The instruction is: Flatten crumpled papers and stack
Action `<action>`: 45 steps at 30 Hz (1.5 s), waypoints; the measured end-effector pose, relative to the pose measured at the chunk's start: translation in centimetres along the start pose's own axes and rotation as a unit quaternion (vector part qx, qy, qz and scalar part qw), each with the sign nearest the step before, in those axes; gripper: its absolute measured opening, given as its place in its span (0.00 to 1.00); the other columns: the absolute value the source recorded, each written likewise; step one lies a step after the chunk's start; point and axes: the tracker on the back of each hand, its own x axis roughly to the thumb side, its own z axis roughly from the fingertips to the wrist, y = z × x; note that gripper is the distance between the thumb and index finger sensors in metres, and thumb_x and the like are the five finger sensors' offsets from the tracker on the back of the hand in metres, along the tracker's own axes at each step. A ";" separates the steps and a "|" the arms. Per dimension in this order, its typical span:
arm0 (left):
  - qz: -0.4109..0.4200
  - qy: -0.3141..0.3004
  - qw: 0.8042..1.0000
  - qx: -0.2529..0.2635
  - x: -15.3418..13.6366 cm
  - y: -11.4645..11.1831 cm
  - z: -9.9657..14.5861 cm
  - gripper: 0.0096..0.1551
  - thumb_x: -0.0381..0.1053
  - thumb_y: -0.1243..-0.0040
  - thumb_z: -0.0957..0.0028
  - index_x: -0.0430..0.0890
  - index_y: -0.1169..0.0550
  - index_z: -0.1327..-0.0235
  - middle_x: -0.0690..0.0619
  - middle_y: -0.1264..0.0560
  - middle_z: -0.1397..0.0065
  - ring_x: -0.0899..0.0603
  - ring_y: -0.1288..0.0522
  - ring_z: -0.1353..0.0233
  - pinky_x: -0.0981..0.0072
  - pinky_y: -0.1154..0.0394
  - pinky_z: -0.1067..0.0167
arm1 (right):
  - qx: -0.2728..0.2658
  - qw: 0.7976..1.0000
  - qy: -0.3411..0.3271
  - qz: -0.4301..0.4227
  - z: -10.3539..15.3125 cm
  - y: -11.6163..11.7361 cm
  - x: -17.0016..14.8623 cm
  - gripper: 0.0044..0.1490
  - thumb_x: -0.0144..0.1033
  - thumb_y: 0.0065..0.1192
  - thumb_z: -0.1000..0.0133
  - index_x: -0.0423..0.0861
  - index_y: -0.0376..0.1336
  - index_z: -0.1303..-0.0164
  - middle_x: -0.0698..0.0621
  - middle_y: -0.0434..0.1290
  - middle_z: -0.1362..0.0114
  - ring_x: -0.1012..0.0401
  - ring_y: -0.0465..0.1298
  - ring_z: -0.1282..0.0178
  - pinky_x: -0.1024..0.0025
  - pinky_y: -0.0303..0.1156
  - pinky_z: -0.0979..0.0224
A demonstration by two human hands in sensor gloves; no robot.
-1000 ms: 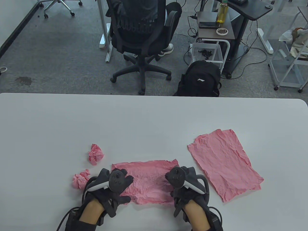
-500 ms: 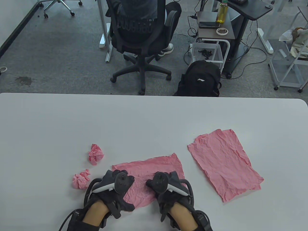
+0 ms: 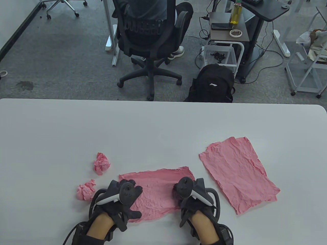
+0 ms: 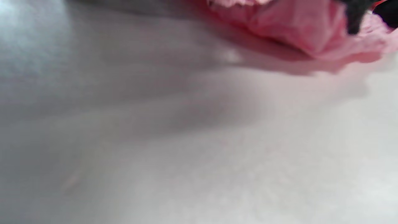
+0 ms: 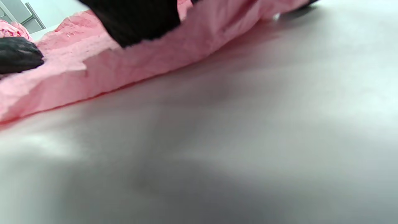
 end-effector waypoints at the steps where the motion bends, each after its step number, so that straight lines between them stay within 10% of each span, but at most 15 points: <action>1: 0.005 0.000 1.000 -0.003 -0.1 0.0 0.0 0.65 0.76 0.38 0.59 0.56 0.57 0.18 0.49 0.68 0.18 0.36 0.69 0.15 0.28 0.63 0.25 | 0.016 1.000 0.006 -0.022 0.0 -0.2 -0.6 0.46 0.37 0.67 0.47 0.55 0.46 0.22 0.43 0.37 0.16 0.42 0.39 0.18 0.39 0.47 0.27; 7: 0.001 -0.013 1.000 -0.013 -0.2 -0.1 0.0 0.69 0.77 0.34 0.63 0.57 0.58 0.19 0.46 0.69 0.19 0.35 0.71 0.16 0.27 0.65 0.26 | -0.013 1.000 0.023 -0.004 0.9 -1.1 -1.3 0.51 0.34 0.74 0.51 0.45 0.47 0.23 0.36 0.41 0.18 0.35 0.42 0.21 0.35 0.50 0.29; 11: -0.011 -0.027 0.999 -0.019 0.7 0.0 -0.1 0.69 0.75 0.32 0.63 0.56 0.57 0.19 0.46 0.68 0.19 0.34 0.70 0.16 0.27 0.64 0.25 | -0.093 0.987 -0.129 0.001 1.8 -1.0 3.5 0.43 0.36 0.67 0.48 0.45 0.52 0.23 0.35 0.45 0.17 0.34 0.46 0.21 0.35 0.52 0.29; 14: -0.022 -0.034 0.999 -0.022 1.2 -0.1 0.0 0.69 0.75 0.32 0.64 0.56 0.57 0.19 0.46 0.68 0.19 0.34 0.70 0.16 0.27 0.63 0.26 | -0.013 0.981 -0.192 0.025 0.8 1.5 7.7 0.38 0.38 0.59 0.44 0.48 0.52 0.23 0.37 0.42 0.16 0.35 0.40 0.20 0.33 0.45 0.27; 18: -0.012 -0.041 0.999 -0.024 1.1 -0.2 0.0 0.69 0.74 0.32 0.63 0.56 0.57 0.19 0.46 0.69 0.19 0.34 0.71 0.16 0.27 0.64 0.26 | 0.070 0.984 -0.152 0.063 -1.9 2.5 7.4 0.39 0.41 0.52 0.42 0.61 0.42 0.23 0.47 0.31 0.17 0.42 0.31 0.19 0.37 0.36 0.25; 27: -0.008 -0.019 0.999 -0.040 0.9 -0.1 0.1 0.70 0.74 0.32 0.63 0.57 0.59 0.20 0.50 0.70 0.19 0.35 0.72 0.16 0.29 0.65 0.25 | -0.034 0.999 0.018 -0.036 -3.3 -0.9 -1.1 0.37 0.40 0.53 0.42 0.58 0.45 0.23 0.46 0.35 0.17 0.43 0.33 0.19 0.37 0.38 0.26; 34: 0.004 0.003 0.999 -0.033 -0.2 0.3 -0.2 0.69 0.75 0.34 0.61 0.55 0.60 0.20 0.47 0.71 0.19 0.33 0.72 0.17 0.29 0.65 0.25 | -0.067 0.992 -0.101 0.044 -0.1 0.2 4.6 0.39 0.42 0.56 0.43 0.54 0.47 0.22 0.42 0.38 0.16 0.41 0.35 0.19 0.35 0.40 0.26; 38: 0.006 0.003 0.999 -0.032 -0.3 0.3 -0.2 0.69 0.75 0.34 0.61 0.55 0.60 0.20 0.46 0.71 0.19 0.33 0.72 0.17 0.29 0.65 0.25 | 0.016 0.981 -0.183 0.066 -0.3 3.4 9.2 0.37 0.39 0.52 0.43 0.55 0.47 0.23 0.41 0.38 0.16 0.38 0.39 0.19 0.35 0.45 0.27; 45: 0.015 0.003 0.999 -0.029 -0.4 0.2 -0.1 0.69 0.75 0.34 0.61 0.56 0.60 0.19 0.47 0.71 0.19 0.34 0.73 0.17 0.30 0.66 0.25 | 0.025 0.998 -0.042 -0.039 -1.0 1.1 1.2 0.41 0.31 0.54 0.45 0.58 0.43 0.23 0.47 0.32 0.18 0.43 0.31 0.20 0.41 0.37 0.27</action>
